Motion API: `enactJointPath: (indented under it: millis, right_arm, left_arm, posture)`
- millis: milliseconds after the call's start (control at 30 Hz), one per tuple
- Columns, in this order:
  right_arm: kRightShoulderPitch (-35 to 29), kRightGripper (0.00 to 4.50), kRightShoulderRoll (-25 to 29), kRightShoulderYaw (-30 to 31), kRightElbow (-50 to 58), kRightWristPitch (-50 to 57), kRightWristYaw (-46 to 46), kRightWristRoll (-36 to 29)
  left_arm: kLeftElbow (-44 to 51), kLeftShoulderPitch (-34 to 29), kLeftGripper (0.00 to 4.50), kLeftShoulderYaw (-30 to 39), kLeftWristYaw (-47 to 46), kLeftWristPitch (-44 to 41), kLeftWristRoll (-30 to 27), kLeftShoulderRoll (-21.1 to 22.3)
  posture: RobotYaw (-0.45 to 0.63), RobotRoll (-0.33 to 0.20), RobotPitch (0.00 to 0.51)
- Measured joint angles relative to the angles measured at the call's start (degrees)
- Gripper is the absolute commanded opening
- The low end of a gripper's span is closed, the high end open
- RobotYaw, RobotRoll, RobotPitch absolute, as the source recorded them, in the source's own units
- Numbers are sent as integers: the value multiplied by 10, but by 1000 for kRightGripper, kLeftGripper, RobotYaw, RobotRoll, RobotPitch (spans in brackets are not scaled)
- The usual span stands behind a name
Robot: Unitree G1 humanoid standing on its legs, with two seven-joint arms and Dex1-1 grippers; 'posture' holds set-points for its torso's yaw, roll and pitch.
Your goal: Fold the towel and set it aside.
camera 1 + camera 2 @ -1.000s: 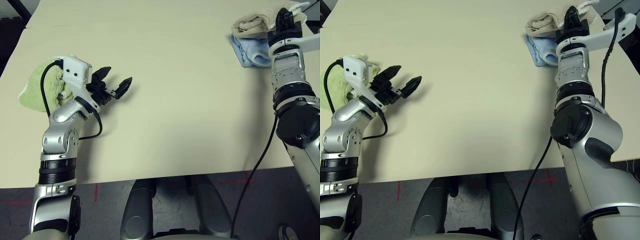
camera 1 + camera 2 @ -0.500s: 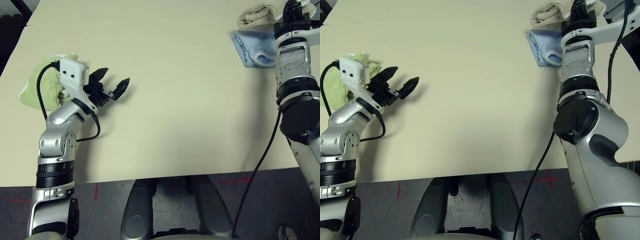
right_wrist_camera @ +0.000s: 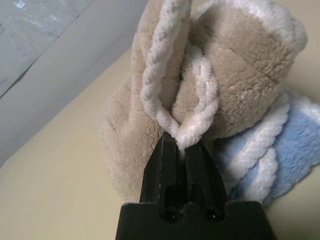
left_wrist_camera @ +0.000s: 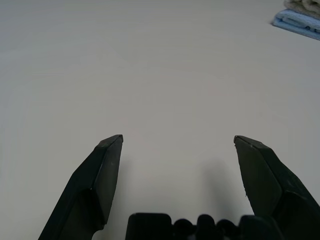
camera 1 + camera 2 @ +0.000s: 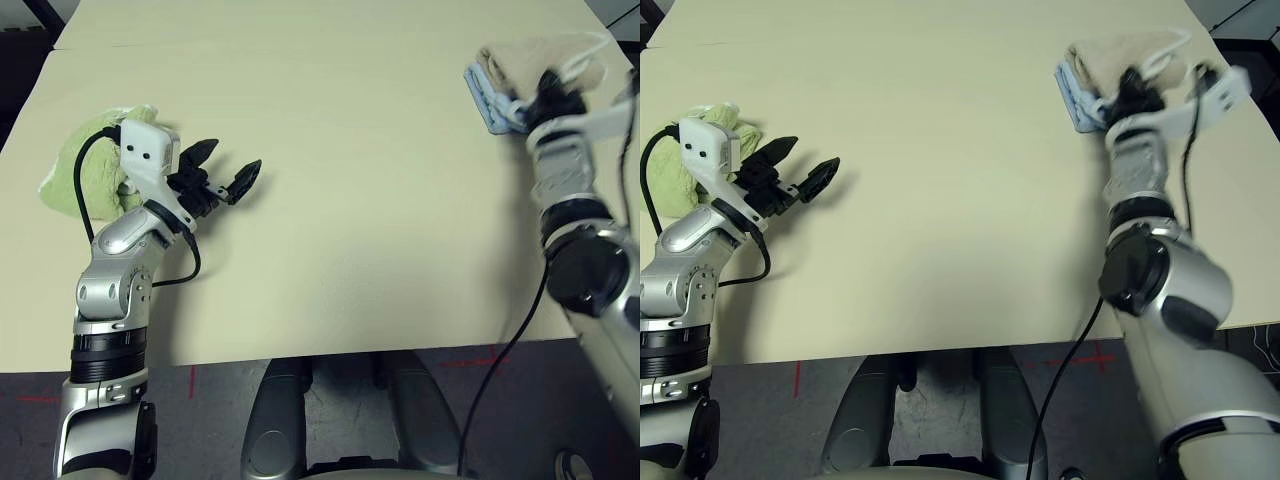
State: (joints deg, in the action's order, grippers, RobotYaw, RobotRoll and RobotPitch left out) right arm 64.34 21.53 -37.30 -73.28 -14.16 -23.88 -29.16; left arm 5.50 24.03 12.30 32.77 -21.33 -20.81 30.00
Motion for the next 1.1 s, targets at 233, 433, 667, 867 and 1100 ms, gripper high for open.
enactJointPath:
  millis: [233,433,667,867,1100]
  right_arm:
    - [-9,28,2,1,17,10,-6,-10]
    - [-9,28,4,-6,38,21,-8,-28]
    - [-12,28,6,-12,77,55,0,-43]
    - [-39,28,-3,-9,124,93,15,-52]
    - [-60,28,-33,-4,206,149,39,-70]
  left_arm:
    - [3,0,4500,-1,0,0,-2,-4]
    - [1,5,4500,-10,-2,2,-2,-15]
    - [-19,22,4500,-11,-1,11,0,-17]
    - [-43,39,4500,-12,5,21,3,-17]
    - [-69,57,4500,-22,12,36,6,-21]
  posture:
    - [9,0,335]
    - [4,0,321]
    - [-12,0,308]
    - [-27,0,294]
    - [-45,0,277]
